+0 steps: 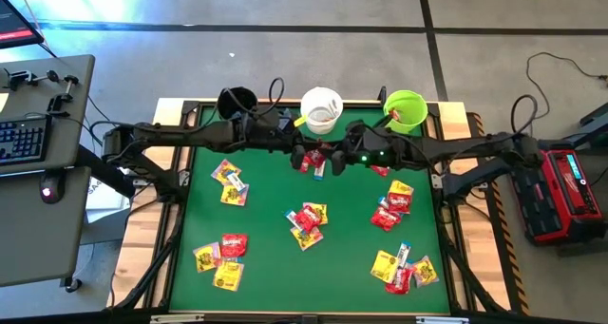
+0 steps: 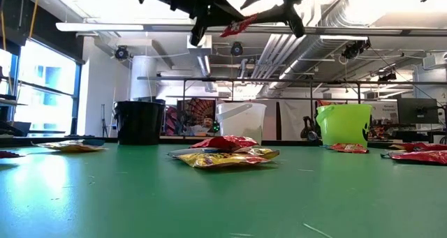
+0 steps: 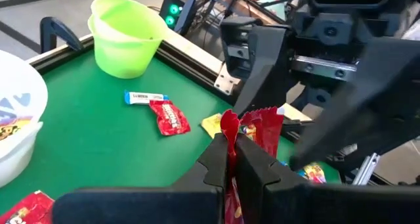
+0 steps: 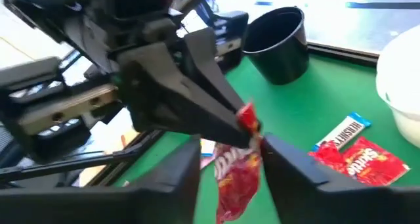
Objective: Sort candy by brand, put in halloween buckets
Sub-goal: Put the red candy into the green bucket
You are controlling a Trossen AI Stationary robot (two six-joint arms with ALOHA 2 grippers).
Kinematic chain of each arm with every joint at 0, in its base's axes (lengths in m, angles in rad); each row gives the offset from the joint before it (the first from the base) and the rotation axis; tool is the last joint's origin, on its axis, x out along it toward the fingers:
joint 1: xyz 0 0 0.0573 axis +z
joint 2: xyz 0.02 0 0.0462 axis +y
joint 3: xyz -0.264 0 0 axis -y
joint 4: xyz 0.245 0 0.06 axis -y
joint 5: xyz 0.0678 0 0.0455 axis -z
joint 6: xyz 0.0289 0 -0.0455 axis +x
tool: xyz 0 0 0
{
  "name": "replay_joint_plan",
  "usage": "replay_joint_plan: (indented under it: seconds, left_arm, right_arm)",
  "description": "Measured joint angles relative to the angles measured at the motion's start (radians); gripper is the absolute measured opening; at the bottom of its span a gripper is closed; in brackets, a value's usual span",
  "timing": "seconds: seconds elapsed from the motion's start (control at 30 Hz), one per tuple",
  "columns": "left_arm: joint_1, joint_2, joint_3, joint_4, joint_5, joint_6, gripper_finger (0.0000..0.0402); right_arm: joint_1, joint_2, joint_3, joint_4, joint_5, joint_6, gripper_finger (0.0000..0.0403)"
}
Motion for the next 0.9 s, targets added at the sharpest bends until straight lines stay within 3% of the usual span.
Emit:
replay_joint_plan:
  seconds: [0.2,0.5,0.9]
  left_arm:
    - [-0.003,-0.001,0.0,0.008,0.003,0.01,0.0006]
    - [-0.001,-0.002,-0.001,0.01,0.005,0.035,0.0014]
    - [0.017,-0.023,-0.001,0.007,-0.028,0.105,0.013]
  right_arm:
    - [0.0,-0.006,0.013,-0.036,0.007,0.005,0.0013]
    - [-0.001,-0.007,0.015,-0.069,-0.024,0.026,0.0004]
    - [-0.027,-0.031,0.015,-0.144,-0.07,0.045,0.0001]
